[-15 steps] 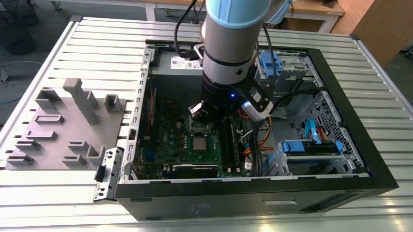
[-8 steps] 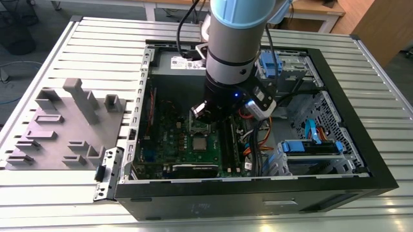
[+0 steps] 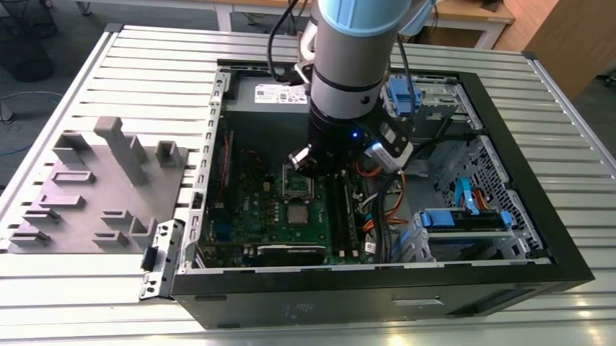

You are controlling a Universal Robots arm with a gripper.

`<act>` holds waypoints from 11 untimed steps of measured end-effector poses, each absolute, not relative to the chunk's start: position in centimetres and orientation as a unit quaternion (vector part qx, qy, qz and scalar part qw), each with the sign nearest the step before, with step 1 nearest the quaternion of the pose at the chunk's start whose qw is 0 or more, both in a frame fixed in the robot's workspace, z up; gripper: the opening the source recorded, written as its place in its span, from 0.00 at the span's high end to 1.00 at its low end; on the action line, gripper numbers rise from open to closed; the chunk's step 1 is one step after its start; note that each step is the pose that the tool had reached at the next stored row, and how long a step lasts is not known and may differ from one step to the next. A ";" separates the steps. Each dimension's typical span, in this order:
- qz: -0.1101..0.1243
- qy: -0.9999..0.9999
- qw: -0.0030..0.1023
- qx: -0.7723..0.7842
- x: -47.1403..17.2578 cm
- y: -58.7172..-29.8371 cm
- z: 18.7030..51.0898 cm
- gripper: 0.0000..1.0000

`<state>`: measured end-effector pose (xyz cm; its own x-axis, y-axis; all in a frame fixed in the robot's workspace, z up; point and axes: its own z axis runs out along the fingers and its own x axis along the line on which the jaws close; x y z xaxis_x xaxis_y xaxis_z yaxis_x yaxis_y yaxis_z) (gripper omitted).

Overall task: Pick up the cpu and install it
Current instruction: 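Close the cpu cover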

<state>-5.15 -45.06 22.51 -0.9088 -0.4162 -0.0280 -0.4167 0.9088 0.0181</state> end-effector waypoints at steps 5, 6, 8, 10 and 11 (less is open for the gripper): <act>0.012 0.975 0.012 -0.221 -5.1 -44.3 22.3 0.89; 0.012 0.973 0.012 -0.228 -5.1 -44.2 22.3 0.89; 0.012 0.969 0.011 -0.246 -5.2 -44.2 22.1 0.89; 0.012 0.966 0.011 -0.258 -5.1 -44.2 22.1 0.89; 0.013 0.965 0.011 -0.260 -5.1 -44.2 22.1 0.89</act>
<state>-5.11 -44.18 22.07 -0.8646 -0.5016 -0.0282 -0.5022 0.8645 0.0186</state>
